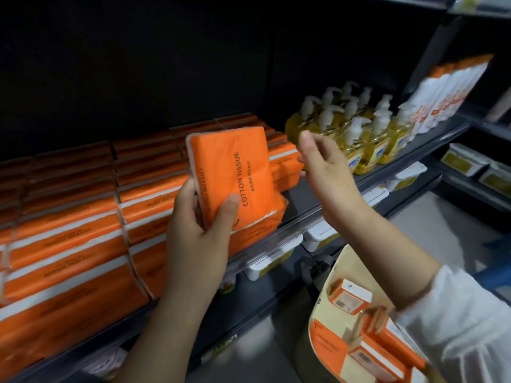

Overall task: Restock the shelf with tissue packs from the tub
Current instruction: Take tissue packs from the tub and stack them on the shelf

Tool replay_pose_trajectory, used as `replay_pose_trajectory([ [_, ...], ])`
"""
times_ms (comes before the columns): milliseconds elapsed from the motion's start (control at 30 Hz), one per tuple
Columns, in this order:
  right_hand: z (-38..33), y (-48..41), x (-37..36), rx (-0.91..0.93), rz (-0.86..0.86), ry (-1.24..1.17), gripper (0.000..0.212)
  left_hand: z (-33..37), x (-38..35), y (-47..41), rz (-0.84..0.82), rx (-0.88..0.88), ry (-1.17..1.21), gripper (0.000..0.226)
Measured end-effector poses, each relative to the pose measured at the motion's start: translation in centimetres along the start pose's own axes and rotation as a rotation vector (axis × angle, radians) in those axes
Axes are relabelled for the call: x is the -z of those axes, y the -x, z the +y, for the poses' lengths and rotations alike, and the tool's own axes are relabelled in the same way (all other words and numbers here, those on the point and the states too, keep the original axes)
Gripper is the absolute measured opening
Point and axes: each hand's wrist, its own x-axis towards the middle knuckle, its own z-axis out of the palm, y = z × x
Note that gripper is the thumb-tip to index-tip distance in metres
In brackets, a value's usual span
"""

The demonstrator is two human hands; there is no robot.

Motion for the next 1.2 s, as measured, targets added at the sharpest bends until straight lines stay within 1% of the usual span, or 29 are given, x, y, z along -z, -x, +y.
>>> replay_pose_trajectory([
  [67, -1.6, 1.7, 0.1, -0.020, -0.233, -0.086, 0.045, 0.2, -0.5, 0.3, -0.063, -0.015, -0.020, 0.041],
  [100, -1.9, 2.2, 0.1, -0.051, -0.329, -0.151, 0.052, 0.4, -0.7, 0.5, -0.098, -0.023, -0.032, 0.046],
  [133, -2.1, 2.6, 0.3, -0.079, -0.386, -0.209, 0.057, 0.5, -0.9, 0.8, -0.125, -0.033, -0.041, 0.051],
  [267, -1.4, 3.3, 2.5, -0.132, -0.441, -0.352, 0.069, 0.6, -1.2, 1.3, -0.155, -0.087, -0.134, 0.057],
  [300, -0.7, 3.6, 3.3, -0.126, -0.458, -0.327, 0.070, 0.5, -1.2, 1.4, -0.169, -0.104, -0.181, 0.057],
  [367, 0.9, 4.4, 4.7, -0.062, -0.476, -0.166, 0.071, 0.5, -1.2, 1.6, -0.226, -0.142, -0.307, 0.055],
  [433, 2.3, 5.2, 6.0, -0.001, -0.478, -0.034, 0.070, 0.5, -1.4, 1.9, -0.322, -0.187, -0.458, 0.057],
  [467, 2.8, 5.5, 6.5, -0.006, -0.478, -0.020, 0.066, 0.5, -1.6, 2.0, -0.365, -0.211, -0.518, 0.056],
  [567, 3.8, 6.0, 7.3, -0.068, -0.490, -0.097, 0.050, 0.7, -2.2, 2.3, -0.426, -0.219, -0.595, 0.059],
  [633, 4.5, 5.8, 7.4, -0.113, -0.449, -0.172, 0.044, 0.7, -2.3, 2.2, -0.425, -0.218, -0.595, 0.064],
  [700, 5.3, 5.1, 7.7, -0.154, -0.360, -0.266, 0.042, 0.4, -2.3, 2.0, -0.339, -0.276, -0.622, 0.067],
  [767, 6.1, 3.9, 8.2, -0.197, -0.215, -0.314, 0.031, -0.4, -2.0, 1.6, -0.170, -0.413, -0.733, 0.059],
  [800, 6.6, 3.1, 8.5, -0.229, -0.138, -0.311, 0.027, -0.8, -1.8, 1.4, -0.100, -0.446, -0.797, 0.052],
  [833, 7.0, 2.3, 8.9, -0.261, -0.077, -0.295, 0.029, -1.2, -1.6, 1.2, -0.058, -0.454, -0.865, 0.047],
  [900, 7.6, 0.9, 9.2, -0.304, -0.030, -0.259, 0.033, -2.0, -1.3, 0.8, -0.037, -0.421, -0.995, 0.045],
  [967, 8.1, -0.3, 8.9, -0.328, -0.052, -0.218, 0.034, -2.6, -1.2, 0.7, -0.064, -0.372, -1.107, 0.048],
  [1033, 8.5, -1.4, 7.7, -0.346, -0.119, -0.178, 0.035, -3.1, -1.1, 0.5, -0.087, -0.351, -1.170, 0.050],
  [1133, 9.1, -3.0, 5.3, -0.350, -0.200, -0.127, 0.035, -3.5, -0.9, 0.3, -0.087, -0.350, -1.181, 0.053],
  [1200, 9.5, -3.9, 4.0, -0.325, -0.199, -0.045, 0.036, -3.6, -0.8, 0.2, -0.080, -0.351, -1.169, 0.053],
])
